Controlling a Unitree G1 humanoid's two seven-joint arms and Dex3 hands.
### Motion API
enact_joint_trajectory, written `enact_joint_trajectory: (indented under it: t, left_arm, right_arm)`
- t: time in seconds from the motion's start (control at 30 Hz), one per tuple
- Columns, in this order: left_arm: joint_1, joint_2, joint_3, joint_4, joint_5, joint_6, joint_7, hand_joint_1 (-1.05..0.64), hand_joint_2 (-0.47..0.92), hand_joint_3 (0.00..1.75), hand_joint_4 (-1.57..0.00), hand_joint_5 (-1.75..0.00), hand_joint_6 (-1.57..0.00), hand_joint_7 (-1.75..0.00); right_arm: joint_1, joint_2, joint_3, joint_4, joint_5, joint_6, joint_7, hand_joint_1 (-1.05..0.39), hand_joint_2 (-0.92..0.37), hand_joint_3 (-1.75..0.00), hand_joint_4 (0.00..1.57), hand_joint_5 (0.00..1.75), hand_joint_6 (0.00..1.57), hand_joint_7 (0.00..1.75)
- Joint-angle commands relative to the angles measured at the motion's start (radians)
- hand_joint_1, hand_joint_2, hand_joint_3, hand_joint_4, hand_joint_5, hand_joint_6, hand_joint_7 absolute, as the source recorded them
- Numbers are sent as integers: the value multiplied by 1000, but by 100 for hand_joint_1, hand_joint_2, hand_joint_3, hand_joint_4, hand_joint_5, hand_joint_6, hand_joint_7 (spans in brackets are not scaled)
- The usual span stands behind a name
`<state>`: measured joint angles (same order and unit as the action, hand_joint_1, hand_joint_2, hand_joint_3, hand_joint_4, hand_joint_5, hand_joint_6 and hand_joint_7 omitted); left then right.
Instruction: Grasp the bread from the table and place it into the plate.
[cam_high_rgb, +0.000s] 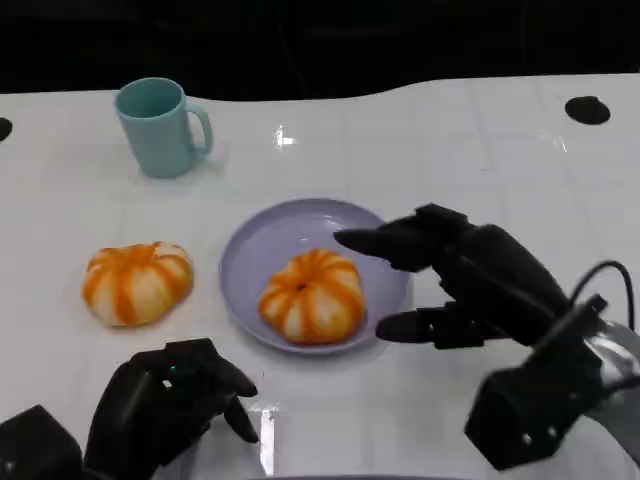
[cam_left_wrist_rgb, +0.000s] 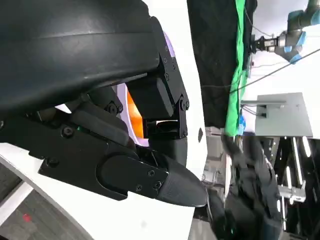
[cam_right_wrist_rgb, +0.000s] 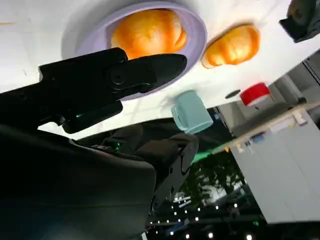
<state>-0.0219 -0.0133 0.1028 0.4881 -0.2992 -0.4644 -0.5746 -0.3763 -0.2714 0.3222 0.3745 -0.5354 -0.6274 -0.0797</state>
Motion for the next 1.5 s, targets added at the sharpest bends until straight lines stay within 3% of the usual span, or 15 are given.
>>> enact_joint_trajectory:
  t: [0.03, 0.07, 0.17, 0.23, 0.27, 0.33, 0.67, 0.97, 1.23, 1.33, 1.5]
  left_arm:
    - [4, 12, 4, -4, -3, 0, 4, -93, 92, 10, -111, -122, -117, -73]
    - [3, 13, 5, -1, -4, -2, 1, -93, 92, 11, -110, -122, -117, -73]
    - [0, 13, 6, 2, -8, 2, -3, -93, 92, 11, -110, -122, -116, -74]
    - [0, 13, 7, 1, -9, 7, -1, -92, 92, 10, -110, -122, -116, -74]
    - [1, 12, 7, -2, -7, 10, 3, -93, 92, 9, -110, -122, -117, -74]
    - [3, 12, 6, -8, -3, 16, 11, -93, 92, 9, -110, -122, -117, -74]
    - [-2, 8, 7, 10, -5, -3, 0, -93, 92, 10, -110, -122, -117, -74]
    - [6, 11, 7, -2, -8, 6, -1, -92, 92, 10, -109, -123, -116, -75]
    - [7, 17, 14, 1, -13, -1, -9, -92, 92, 11, -109, -124, -115, -76]
    - [5, 20, 16, 3, -15, -1, -14, -92, 92, 10, -109, -124, -115, -76]
    - [0, 25, 19, 11, -15, 1, -18, -91, 92, 10, -109, -125, -115, -77]
  right_arm:
    - [87, -25, -53, -45, 33, -91, -62, -25, -90, -8, 77, 103, 98, 39]
    - [100, -27, -59, -47, 36, -107, -68, -23, -86, -15, 79, 109, 97, 48]
    - [144, -34, -81, -49, 45, -159, -84, -14, -49, -90, 79, 139, 89, 84]
    - [165, -37, -92, -45, 43, -189, -98, -10, -38, -111, 78, 145, 86, 96]
    - [178, -38, -99, -45, 40, -203, -107, -7, -34, -126, 81, 156, 84, 111]
    - [204, -39, -114, -49, 36, -222, -120, -5, -30, -139, 84, 168, 80, 130]
    - [318, -61, -161, -109, 53, -216, -100, -6, -28, -146, 86, 175, 69, 153]
    - [396, -47, -181, -163, 73, -175, -66, -8, -27, -148, 87, 175, 65, 160]
    - [438, -24, -183, -203, 61, -132, -79, -9, -27, -149, 86, 175, 63, 160]
    - [440, -17, -185, -190, 49, -136, -97, -8, -27, -151, 85, 175, 72, 151]
    - [428, -9, -186, -152, 22, -151, -145, -9, -25, -153, 85, 175, 77, 153]
